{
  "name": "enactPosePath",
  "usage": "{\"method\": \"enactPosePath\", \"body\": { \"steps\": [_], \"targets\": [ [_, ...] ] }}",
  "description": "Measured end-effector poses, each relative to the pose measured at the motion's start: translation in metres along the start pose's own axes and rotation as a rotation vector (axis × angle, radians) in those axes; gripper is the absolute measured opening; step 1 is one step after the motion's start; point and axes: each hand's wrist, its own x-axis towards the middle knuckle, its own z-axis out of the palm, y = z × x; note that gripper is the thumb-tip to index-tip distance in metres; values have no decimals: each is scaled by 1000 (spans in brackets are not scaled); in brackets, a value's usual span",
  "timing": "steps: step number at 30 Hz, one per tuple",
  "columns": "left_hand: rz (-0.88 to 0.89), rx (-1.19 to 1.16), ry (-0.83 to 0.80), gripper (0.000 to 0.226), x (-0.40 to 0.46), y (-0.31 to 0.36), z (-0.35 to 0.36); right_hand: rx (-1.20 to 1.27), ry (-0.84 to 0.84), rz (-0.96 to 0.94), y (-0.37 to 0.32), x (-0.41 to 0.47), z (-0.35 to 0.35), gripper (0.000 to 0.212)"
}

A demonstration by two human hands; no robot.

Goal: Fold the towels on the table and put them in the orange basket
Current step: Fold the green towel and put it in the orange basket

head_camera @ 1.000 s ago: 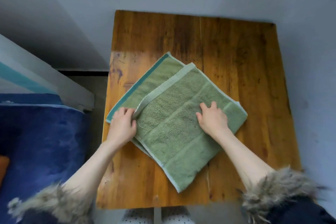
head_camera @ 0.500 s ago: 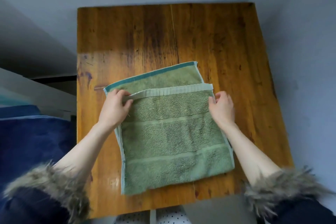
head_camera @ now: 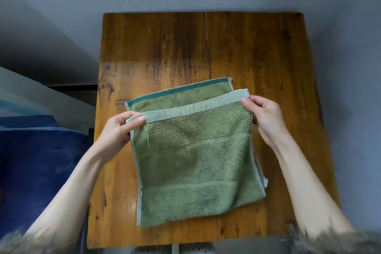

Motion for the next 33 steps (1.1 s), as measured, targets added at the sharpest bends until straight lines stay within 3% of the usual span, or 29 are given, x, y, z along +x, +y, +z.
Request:
{"method": "enactPosePath", "body": {
  "steps": [4, 8, 11, 13, 16, 22, 27, 33],
  "targets": [
    [66, -78, 78, 52, 8, 9, -19, 50, 10, -77, -20, 19, 2, 10],
    [108, 390, 378, 9, 38, -4, -24, -167, 94, -89, -11, 61, 14, 4],
    [76, 609, 487, 23, 61, -15, -25, -300, 145, -46, 4, 87, 23, 16],
    [70, 696, 538, 27, 70, -19, -28, -315, 189, -52, 10, 97, 25, 12],
    [141, 802, 494, 22, 79, -24, -34, -425, 179, -83, 15, 105, 27, 9],
    [232, 899, 428, 18, 79, -32, -40, -605, 76, -112, 8, 113, 34, 22],
    [183, 813, 411, 15, 81, -26, -30, -406, -9, 2, -1, 112, 43, 11],
    [81, 657, 379, 17, 76, -22, -38, -387, -90, 25, -2, 104, 44, 8]
  ]
}}
